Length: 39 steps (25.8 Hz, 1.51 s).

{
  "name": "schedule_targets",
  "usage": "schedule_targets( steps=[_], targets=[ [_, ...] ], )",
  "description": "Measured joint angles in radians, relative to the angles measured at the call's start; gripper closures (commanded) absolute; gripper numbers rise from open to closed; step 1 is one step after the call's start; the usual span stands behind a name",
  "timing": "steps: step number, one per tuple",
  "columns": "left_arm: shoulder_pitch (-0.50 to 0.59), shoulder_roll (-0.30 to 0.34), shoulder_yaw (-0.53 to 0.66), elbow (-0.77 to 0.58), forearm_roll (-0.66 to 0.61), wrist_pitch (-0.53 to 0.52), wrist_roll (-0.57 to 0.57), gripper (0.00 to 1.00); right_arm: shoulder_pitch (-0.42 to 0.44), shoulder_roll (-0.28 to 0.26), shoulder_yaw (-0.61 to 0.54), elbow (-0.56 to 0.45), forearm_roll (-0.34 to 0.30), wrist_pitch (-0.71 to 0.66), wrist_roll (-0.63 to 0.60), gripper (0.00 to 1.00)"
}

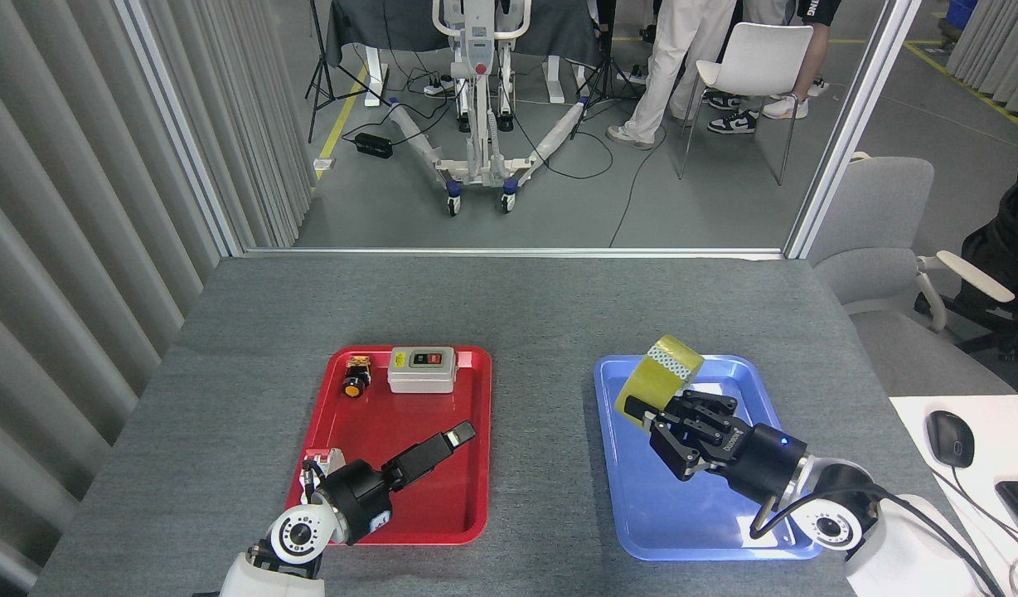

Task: Place and move tape with both arms
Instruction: 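Carry the tape with the right gripper into the blue tray, then lower the tape flat into the blue tray and open the right gripper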

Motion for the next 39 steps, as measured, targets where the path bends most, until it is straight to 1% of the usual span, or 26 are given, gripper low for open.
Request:
schedule_targets(
  steps=[1, 3, 5, 6, 8, 12, 15, 18, 20, 21, 22, 24, 28, 33, 39],
  targets=[
    [0.005, -0.002, 0.000, -0.017, -0.090, 0.010, 0.067, 0.00, -0.005, 0.002, -0.012, 0.027, -0.005, 0.033, 0.025, 0.81],
    [0.016, -0.008, -0.002, -0.068, -0.326, 0.052, 0.239, 0.00, -0.031, 0.003, -0.024, 0.083, -0.011, 0.092, 0.071, 0.81],
    [0.020, -0.014, -0.007, -0.104, -0.494, 0.093, 0.395, 0.00, -0.063, 0.004, -0.027, 0.137, -0.012, 0.147, 0.138, 0.81],
    [0.016, -0.016, -0.012, -0.113, -0.555, 0.108, 0.453, 0.00, -0.085, 0.007, -0.028, 0.168, -0.012, 0.170, 0.179, 0.81],
    [0.007, -0.023, -0.025, -0.116, -0.617, 0.133, 0.528, 0.00, -0.130, 0.019, -0.021, 0.224, -0.009, 0.217, 0.249, 0.81],
    [0.037, -0.033, -0.065, -0.124, -0.668, 0.168, 0.616, 0.00, -0.225, 0.036, 0.047, 0.315, -0.008, 0.304, 0.367, 0.81],
    [0.054, -0.035, -0.080, -0.127, -0.694, 0.188, 0.648, 0.00, -0.293, 0.050, 0.118, 0.394, -0.009, 0.348, 0.411, 0.82],
    [0.063, -0.036, -0.125, -0.119, -0.796, 0.249, 0.665, 0.00, -0.350, 0.079, 0.184, 0.478, -0.014, 0.371, 0.475, 0.82],
    [0.074, -0.033, -0.161, -0.116, -0.875, 0.288, 0.693, 0.00, -0.376, 0.097, 0.206, 0.517, -0.018, 0.386, 0.518, 0.82],
    [0.082, -0.030, -0.173, -0.115, -0.900, 0.292, 0.709, 0.00, -0.385, 0.105, 0.212, 0.528, -0.020, 0.401, 0.548, 0.81],
    [0.088, -0.027, -0.181, -0.114, -0.918, 0.284, 0.728, 0.00, -0.395, 0.114, 0.216, 0.536, -0.024, 0.415, 0.573, 0.82],
    [0.097, -0.017, -0.187, -0.114, -0.932, 0.232, 0.758, 0.00, -0.409, 0.126, 0.220, 0.542, -0.038, 0.446, 0.623, 0.82],
    [0.113, 0.001, -0.171, -0.106, -0.923, 0.172, 0.809, 0.00, -0.421, 0.135, 0.226, 0.539, -0.062, 0.505, 0.696, 0.82],
    [0.117, 0.035, -0.163, -0.061, -0.921, 0.228, 0.898, 0.00, -0.428, 0.152, 0.230, 0.537, -0.071, 0.595, 0.745, 0.82],
    [0.114, 0.080, -0.162, -0.035, -0.933, 0.264, 0.919, 0.00, -0.430, 0.171, 0.231, 0.550, -0.073, 0.631, 0.754, 0.82]
  ],
)
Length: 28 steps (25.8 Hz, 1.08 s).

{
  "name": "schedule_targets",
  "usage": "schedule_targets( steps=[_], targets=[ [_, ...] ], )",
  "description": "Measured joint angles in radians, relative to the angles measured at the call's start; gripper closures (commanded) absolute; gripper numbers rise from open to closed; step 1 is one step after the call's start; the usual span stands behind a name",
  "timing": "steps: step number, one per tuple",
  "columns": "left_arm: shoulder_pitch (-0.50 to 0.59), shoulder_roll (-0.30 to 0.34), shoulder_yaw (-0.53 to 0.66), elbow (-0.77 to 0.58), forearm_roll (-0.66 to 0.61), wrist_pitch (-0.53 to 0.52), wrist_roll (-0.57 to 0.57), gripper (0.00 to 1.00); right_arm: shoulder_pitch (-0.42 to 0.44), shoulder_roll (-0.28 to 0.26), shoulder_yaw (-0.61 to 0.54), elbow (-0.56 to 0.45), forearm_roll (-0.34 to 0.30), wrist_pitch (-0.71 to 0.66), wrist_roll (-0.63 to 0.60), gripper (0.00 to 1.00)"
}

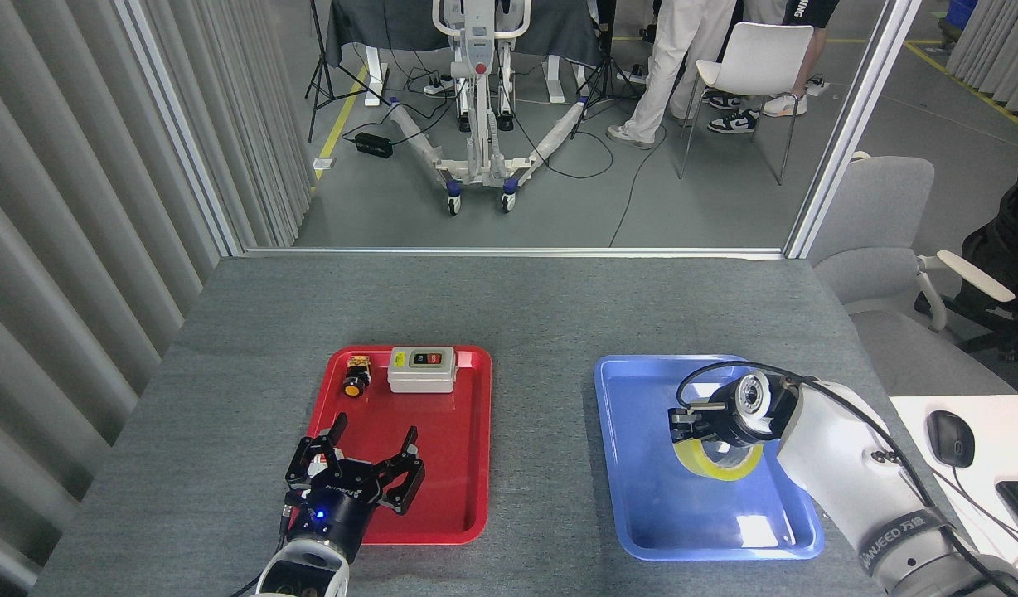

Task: Place and move tape with both arms
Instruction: 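Lower the tape flat into the blue tray and open the right gripper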

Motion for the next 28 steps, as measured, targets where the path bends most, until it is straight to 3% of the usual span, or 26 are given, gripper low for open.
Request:
schedule_targets(
  steps=[7, 28],
  targets=[
    [0.011, 0.019, 0.000, -0.031, 0.000, 0.021, -0.007, 0.00, 0.002, 0.028, -0.001, 0.009, 0.000, 0.028, -0.012, 0.76],
    [0.037, 0.021, 0.021, -0.097, 0.017, 0.041, -0.073, 0.00, 0.022, 0.028, -0.003, 0.009, 0.005, 0.037, -0.070, 0.70]
  ],
)
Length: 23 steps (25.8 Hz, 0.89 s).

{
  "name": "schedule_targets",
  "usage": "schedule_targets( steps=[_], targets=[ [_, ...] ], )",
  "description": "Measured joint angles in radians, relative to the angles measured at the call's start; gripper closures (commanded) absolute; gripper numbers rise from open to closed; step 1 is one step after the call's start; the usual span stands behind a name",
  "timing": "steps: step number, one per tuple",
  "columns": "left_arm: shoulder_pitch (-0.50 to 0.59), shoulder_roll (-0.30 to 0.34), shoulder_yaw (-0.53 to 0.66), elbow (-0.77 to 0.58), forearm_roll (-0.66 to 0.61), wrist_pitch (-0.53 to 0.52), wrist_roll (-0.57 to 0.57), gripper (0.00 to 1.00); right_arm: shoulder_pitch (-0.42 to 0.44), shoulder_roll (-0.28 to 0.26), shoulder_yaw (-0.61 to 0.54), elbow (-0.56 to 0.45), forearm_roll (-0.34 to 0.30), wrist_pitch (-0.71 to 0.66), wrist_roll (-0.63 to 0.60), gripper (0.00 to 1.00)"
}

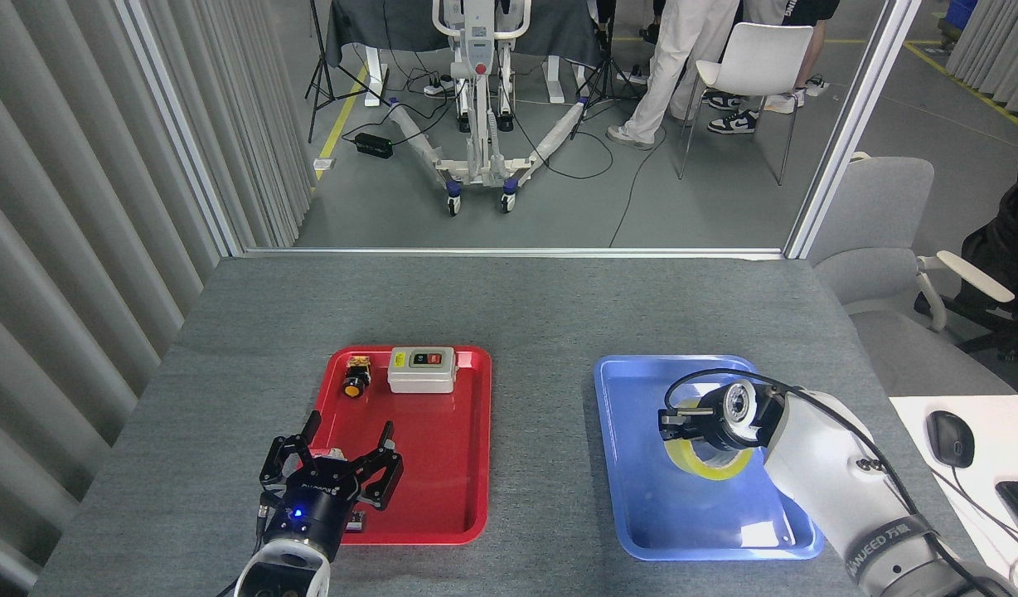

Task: Place and move tape with both arms
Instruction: 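Lower the tape flat into the blue tray and open the right gripper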

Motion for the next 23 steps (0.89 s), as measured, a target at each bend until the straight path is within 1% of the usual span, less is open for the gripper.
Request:
schedule_targets(
  steps=[4, 7, 10, 12, 14, 19, 23],
  targets=[
    [0.013, 0.000, 0.003, 0.000, 0.010, 0.000, -0.001, 0.00, 0.007, 0.003, -0.002, 0.000, 0.001, 0.000, -0.008, 0.68],
    [0.018, 0.000, 0.006, 0.000, 0.014, 0.000, -0.001, 0.00, 0.009, 0.003, -0.003, 0.000, 0.003, -0.002, -0.014, 0.61],
    [0.020, 0.000, 0.007, 0.000, 0.015, 0.001, -0.001, 0.00, 0.013, 0.003, -0.004, 0.001, 0.005, -0.002, 0.001, 0.50],
    [0.020, 0.000, 0.008, -0.001, 0.015, 0.001, -0.001, 0.00, 0.010, 0.003, -0.005, 0.000, 0.006, -0.003, 0.005, 0.49],
    [0.020, 0.000, 0.008, -0.001, 0.015, 0.001, -0.001, 0.00, 0.011, 0.003, -0.006, 0.000, 0.007, -0.002, 0.001, 0.45],
    [0.019, 0.001, 0.009, -0.001, 0.016, 0.002, -0.001, 0.00, 0.012, 0.001, -0.007, -0.002, 0.007, -0.005, -0.035, 0.39],
    [0.019, 0.001, 0.010, -0.001, 0.017, 0.002, 0.000, 0.00, 0.020, 0.001, -0.011, -0.016, 0.007, -0.011, -0.048, 0.30]
  ],
)
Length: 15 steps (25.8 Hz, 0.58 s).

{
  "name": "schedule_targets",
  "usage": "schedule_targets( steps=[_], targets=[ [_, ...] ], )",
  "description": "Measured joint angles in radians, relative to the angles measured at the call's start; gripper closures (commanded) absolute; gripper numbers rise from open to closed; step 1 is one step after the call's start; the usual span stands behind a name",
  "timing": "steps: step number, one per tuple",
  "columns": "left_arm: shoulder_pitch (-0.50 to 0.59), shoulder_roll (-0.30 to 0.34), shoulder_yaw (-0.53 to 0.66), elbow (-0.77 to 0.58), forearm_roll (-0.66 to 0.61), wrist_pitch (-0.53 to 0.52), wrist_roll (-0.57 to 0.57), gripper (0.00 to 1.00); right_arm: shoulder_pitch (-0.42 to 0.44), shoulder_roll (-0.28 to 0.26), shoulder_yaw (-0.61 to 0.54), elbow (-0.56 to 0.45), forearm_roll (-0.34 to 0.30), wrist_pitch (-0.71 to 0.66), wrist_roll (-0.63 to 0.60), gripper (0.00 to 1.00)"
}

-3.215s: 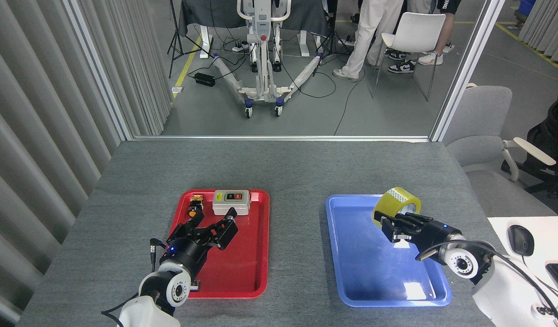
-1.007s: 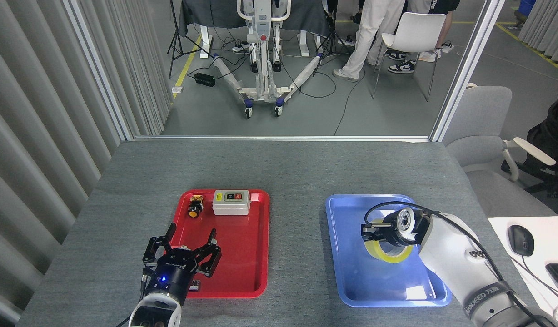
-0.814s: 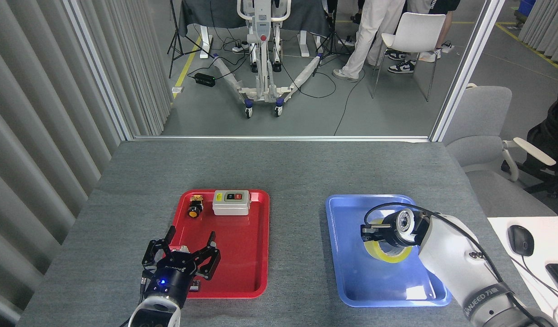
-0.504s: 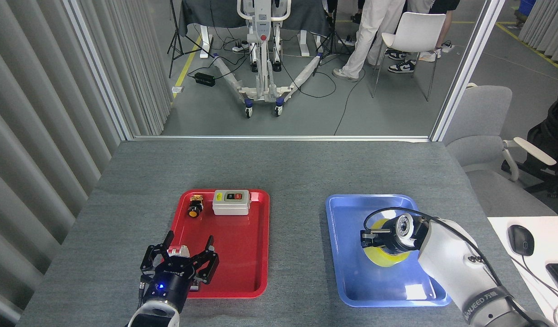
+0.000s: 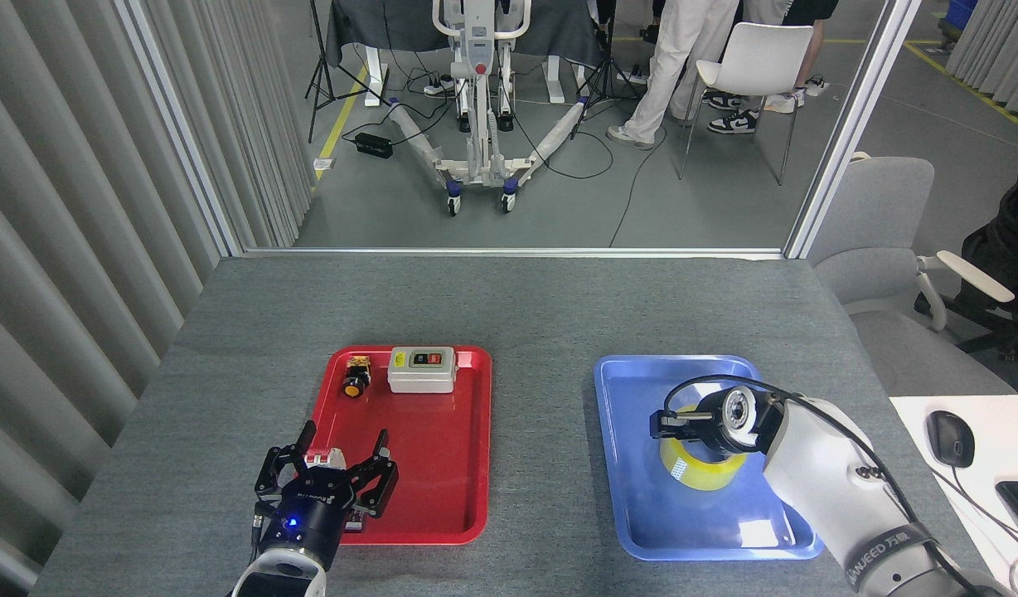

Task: Place and move tape with both arms
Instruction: 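Lower the tape flat into the blue tray and open the right gripper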

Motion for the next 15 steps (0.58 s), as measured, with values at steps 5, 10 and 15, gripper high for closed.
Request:
schedule_targets(
  steps=[5, 10, 15],
  targets=[
    [0.000, 0.001, 0.005, 0.000, 0.000, -0.002, 0.001, 0.00, 0.009, 0.001, -0.033, -0.019, 0.031, -0.023, -0.056, 0.14],
    [0.000, 0.001, 0.011, 0.000, 0.000, -0.002, 0.002, 0.00, 0.070, 0.016, -0.224, -0.081, 0.237, -0.105, -0.109, 0.11],
    [0.002, 0.002, 0.014, 0.001, 0.000, 0.000, 0.004, 0.00, 0.193, 0.049, -0.407, -0.233, 0.462, -0.163, -0.241, 0.07]
  ],
)
